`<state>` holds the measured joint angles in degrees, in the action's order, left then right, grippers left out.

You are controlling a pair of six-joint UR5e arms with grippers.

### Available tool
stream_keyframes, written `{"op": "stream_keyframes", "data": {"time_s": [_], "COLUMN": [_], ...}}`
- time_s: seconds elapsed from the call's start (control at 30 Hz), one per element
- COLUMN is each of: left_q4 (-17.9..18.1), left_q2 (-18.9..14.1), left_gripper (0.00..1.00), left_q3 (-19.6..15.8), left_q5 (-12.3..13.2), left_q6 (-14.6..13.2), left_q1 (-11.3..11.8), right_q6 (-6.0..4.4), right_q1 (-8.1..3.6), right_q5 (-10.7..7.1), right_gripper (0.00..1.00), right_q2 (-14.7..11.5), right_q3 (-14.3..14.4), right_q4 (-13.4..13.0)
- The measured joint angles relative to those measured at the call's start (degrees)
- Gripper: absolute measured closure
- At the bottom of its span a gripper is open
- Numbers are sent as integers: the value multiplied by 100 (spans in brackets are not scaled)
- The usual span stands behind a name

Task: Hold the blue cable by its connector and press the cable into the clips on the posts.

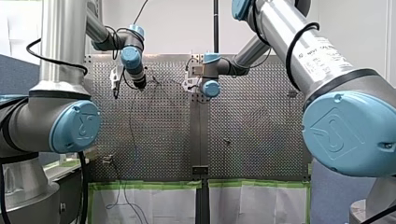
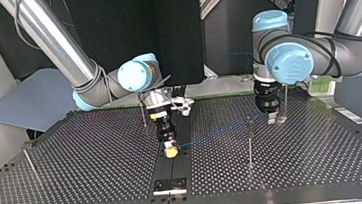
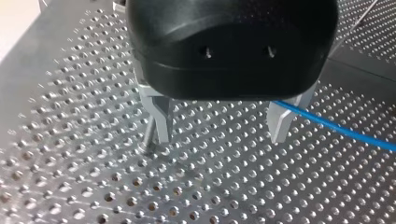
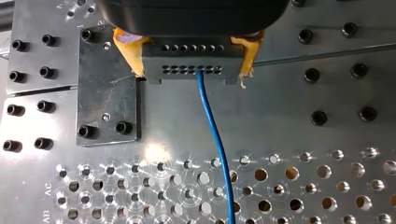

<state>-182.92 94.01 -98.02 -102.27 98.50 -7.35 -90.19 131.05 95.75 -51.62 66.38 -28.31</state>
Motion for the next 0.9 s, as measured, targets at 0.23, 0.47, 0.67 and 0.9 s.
{"op": "stream_keyframes", "data": {"time_s": [0.23,0.47,0.67,0.9], "left_q4": [-7,-8,-8,-15], "left_q2": [-217,-358,-371,-372], "left_gripper": [0,0,0,0], "left_q3": [-29,-31,-31,-31], "left_q5": [30,175,322,356], "left_q6": [9,18,60,74], "left_q1": [-51,-138,-201,-232], "right_q6": [1,6,13,15], "right_q1": [10,13,20,23], "right_q5": [-2,0,-3,-3], "right_gripper": [100,100,100,100], "right_q2": [9,17,22,30], "right_q3": [3,0,1,2], "right_q4": [6,8,9,10]}}
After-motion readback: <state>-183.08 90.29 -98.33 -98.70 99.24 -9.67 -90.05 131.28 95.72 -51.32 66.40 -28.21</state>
